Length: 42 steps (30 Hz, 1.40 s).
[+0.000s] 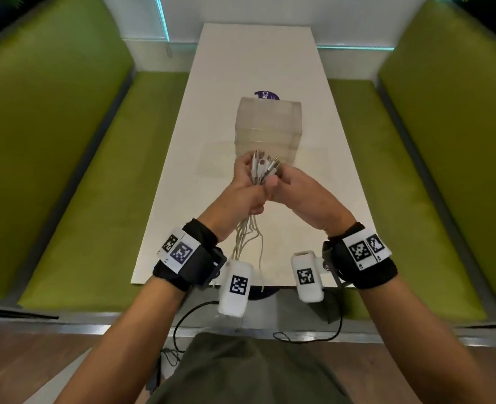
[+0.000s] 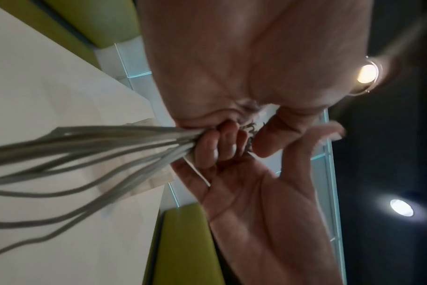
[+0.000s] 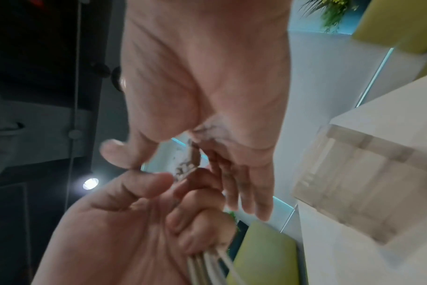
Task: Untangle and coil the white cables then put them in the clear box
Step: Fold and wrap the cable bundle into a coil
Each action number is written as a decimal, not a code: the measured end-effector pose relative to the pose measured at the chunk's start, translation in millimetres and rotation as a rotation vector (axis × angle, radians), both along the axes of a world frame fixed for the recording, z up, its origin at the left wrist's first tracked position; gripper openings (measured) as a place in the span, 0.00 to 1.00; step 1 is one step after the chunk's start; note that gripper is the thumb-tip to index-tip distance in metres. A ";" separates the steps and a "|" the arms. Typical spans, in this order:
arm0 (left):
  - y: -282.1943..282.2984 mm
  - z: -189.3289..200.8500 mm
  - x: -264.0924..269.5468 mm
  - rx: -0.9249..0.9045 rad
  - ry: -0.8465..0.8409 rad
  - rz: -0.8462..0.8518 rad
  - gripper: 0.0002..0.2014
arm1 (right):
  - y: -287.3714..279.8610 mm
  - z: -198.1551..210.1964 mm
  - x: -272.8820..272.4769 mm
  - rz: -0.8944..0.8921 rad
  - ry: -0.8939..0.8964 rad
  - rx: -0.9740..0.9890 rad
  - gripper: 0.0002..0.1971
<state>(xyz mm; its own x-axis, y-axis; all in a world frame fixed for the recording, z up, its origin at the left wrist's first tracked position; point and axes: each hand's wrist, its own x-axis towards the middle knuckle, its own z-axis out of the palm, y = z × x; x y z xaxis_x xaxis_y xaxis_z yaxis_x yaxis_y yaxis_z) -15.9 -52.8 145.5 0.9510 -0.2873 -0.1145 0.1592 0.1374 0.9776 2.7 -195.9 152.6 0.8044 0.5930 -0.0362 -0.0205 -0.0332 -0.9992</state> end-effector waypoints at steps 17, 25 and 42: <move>-11.6 -29.0 2.3 -0.100 -0.092 0.198 0.30 | 18.0 -4.0 12.9 -0.284 -0.108 0.083 0.14; -2.2 -37.5 4.5 0.148 -0.089 0.191 0.17 | 2.3 7.5 36.2 -0.222 -0.032 -0.188 0.27; 35.0 -43.4 19.7 0.370 -0.214 -0.173 0.15 | -1.5 30.8 34.6 0.355 -0.428 -1.032 0.10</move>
<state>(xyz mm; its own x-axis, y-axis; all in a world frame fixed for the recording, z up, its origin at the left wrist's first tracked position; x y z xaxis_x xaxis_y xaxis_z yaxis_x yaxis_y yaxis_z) 3.9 -17.8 102.1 0.9059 -0.4211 -0.0456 -0.0616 -0.2375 0.9694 37.3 -197.4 183.4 0.6626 0.6342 -0.3983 0.4844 -0.7685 -0.4180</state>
